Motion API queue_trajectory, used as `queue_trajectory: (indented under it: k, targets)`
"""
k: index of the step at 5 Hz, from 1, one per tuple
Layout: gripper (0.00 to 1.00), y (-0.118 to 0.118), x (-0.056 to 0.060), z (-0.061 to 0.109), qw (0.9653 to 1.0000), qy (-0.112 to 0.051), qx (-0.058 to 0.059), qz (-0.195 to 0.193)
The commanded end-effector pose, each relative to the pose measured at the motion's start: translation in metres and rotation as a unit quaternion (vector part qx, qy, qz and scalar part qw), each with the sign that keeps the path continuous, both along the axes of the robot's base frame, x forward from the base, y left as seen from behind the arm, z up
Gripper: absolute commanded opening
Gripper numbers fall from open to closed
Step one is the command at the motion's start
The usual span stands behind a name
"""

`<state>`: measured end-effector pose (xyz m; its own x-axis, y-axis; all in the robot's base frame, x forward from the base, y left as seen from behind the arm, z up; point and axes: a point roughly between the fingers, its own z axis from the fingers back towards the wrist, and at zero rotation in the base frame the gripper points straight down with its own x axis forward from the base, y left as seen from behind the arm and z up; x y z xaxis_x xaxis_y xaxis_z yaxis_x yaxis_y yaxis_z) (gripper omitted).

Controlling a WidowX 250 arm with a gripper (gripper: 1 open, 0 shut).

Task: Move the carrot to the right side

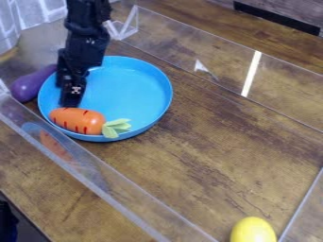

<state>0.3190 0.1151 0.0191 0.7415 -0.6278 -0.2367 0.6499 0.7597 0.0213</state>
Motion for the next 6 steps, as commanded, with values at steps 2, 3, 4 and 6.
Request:
queue_trajectory:
  k: [2,3,4,6]
  targets:
    - [1.0,-0.034,0.01,-0.004,0.9961,0.003,-0.022,-0.085]
    - [1.0,-0.041,0.008,-0.004,0.9928,0.002,-0.026,-0.117]
    - [1.0,-0.057,0.015,-0.004,0.9949,-0.001,-0.031,-0.096]
    - [1.0,-0.083,0.024,-0.006,0.9982,-0.002,-0.036,-0.048]
